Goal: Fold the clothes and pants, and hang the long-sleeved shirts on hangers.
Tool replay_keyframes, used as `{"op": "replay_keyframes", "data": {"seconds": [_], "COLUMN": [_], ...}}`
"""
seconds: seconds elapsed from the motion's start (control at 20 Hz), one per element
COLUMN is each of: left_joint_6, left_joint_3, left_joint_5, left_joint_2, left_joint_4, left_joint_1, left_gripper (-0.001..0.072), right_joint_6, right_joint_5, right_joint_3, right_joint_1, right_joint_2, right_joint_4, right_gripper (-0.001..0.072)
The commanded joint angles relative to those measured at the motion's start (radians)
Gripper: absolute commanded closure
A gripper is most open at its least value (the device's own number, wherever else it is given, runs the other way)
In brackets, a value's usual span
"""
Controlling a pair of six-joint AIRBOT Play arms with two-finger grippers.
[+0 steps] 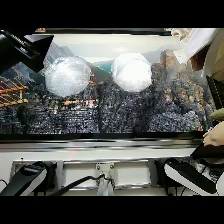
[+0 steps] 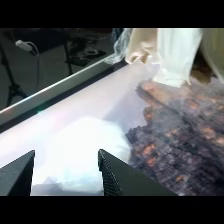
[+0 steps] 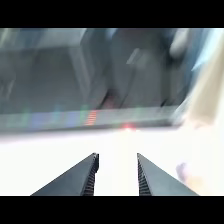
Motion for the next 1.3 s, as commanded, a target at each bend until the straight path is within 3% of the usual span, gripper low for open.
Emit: {"op": "replay_keyframes", "data": {"seconds": [0.0, 0.25, 0.4, 1.25], "left_joint_6": [-0.01, -0.01, -0.01, -0.01], "left_joint_3": [0.01, 0.011, 0.01, 0.01], "left_joint_5": [0.005, 0.005, 0.005, 0.005], "left_joint_2": [-0.001, -0.005, -0.008, -0.008], "left_joint_4": [0.029, 0.029, 0.029, 0.029], "left_joint_1": [0.001, 0.001, 0.001, 0.001], "left_gripper": [0.0301, 0.0301, 0.0301, 0.0301], "right_joint_6": [-0.104, -0.099, -0.098, -0.098], "right_joint_5": [-0.013, -0.315, -0.255, -0.266], "right_joint_3": [-0.227, -0.514, -0.546, -0.546], "right_joint_1": [0.212, 0.393, 0.414, 0.414], "right_joint_2": [0.027, 0.094, 0.094, 0.094], "right_joint_4": [0.016, 0.017, 0.019, 0.018], "right_gripper": [0.0414, 0.0415, 0.0417, 0.0417]}}
